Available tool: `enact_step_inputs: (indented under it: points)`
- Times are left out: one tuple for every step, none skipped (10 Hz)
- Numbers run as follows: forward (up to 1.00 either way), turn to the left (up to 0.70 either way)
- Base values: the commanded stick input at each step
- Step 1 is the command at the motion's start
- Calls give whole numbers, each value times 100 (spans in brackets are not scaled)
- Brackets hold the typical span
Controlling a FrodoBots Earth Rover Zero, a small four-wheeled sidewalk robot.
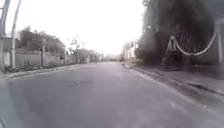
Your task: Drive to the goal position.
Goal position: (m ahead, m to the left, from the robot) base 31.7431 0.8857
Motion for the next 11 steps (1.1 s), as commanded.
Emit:
enact_step_inputs:
  points:
    - [100,0]
    - [100,0]
    - [100,0]
    - [100,0]
    - [100,0]
    - [100,0]
    - [100,0]
    - [100,0]
    - [100,0]
    - [100,0]
    - [100,0]
